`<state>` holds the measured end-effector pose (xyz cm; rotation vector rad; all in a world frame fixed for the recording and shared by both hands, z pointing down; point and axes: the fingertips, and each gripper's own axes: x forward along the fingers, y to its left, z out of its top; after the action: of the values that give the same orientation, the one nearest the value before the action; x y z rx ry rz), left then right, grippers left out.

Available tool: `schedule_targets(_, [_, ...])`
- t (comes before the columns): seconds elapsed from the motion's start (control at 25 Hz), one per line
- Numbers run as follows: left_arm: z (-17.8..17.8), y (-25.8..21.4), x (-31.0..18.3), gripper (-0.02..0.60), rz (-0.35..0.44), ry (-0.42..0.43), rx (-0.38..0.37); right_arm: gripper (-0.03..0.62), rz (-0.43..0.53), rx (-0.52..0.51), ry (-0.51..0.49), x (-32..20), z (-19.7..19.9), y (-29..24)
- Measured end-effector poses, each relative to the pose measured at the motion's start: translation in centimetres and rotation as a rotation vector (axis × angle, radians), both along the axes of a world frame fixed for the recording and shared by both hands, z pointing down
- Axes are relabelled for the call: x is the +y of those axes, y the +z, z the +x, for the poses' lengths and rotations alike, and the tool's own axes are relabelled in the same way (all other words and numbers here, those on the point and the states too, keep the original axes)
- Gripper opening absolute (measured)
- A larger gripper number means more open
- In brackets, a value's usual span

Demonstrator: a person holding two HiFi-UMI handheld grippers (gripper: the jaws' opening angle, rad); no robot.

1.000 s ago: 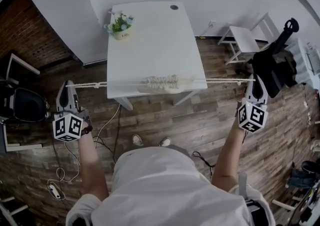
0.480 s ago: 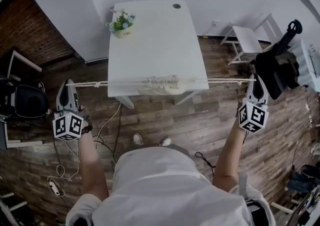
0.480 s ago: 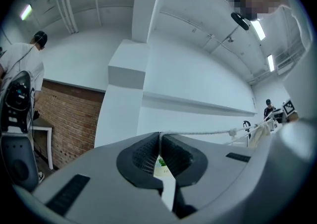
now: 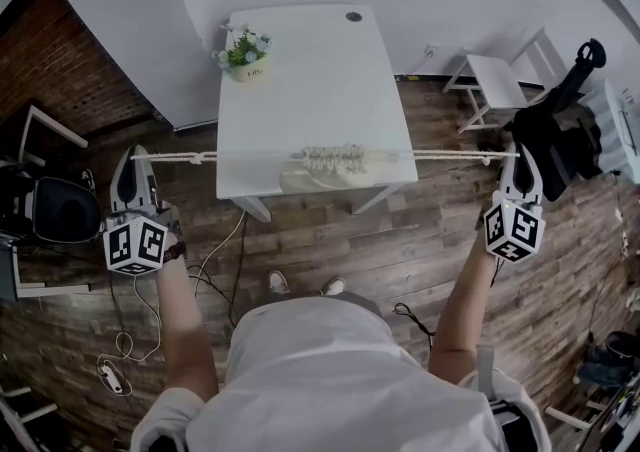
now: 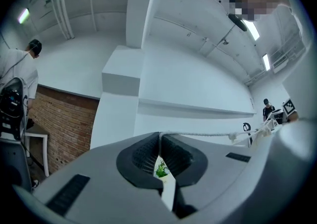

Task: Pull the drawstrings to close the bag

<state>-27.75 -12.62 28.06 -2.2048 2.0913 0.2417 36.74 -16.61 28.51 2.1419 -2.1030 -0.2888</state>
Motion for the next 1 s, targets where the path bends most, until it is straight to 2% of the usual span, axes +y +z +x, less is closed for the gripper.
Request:
schedule_targets(0.16, [1.1, 0.2, -0.9, 0.018, 0.003, 0.008, 0.014, 0.04, -0.008, -0.061, -0.086, -0.5, -2.6, 0.4])
schedule_targets(0.48, [5.0, 0.5, -1.8, 0.017, 0.02, 0.099, 0.009, 0.041, -0.012, -0.131, -0.176, -0.8, -6.6, 0.2])
schedule_targets(0.64, [7.2, 0.2, -1.8, 0.017, 0.024, 0.164, -0.021, 0.041, -0.006, -0.156, -0.223, -0.5, -8.3, -0.3])
schedule_targets(0.84, [10.0, -0.1, -1.4, 0.018, 0.017, 0.243, -0.03, 0.041, -0.015, -0.133, -0.252, 0.0, -10.1, -1.0])
schedule_targets(1.0, [10.8, -0.3, -1.4, 0.018, 0.017, 0.272, -0.018, 0.041, -0.024, -0.092, -0.287, -0.4, -12.1, -0.8])
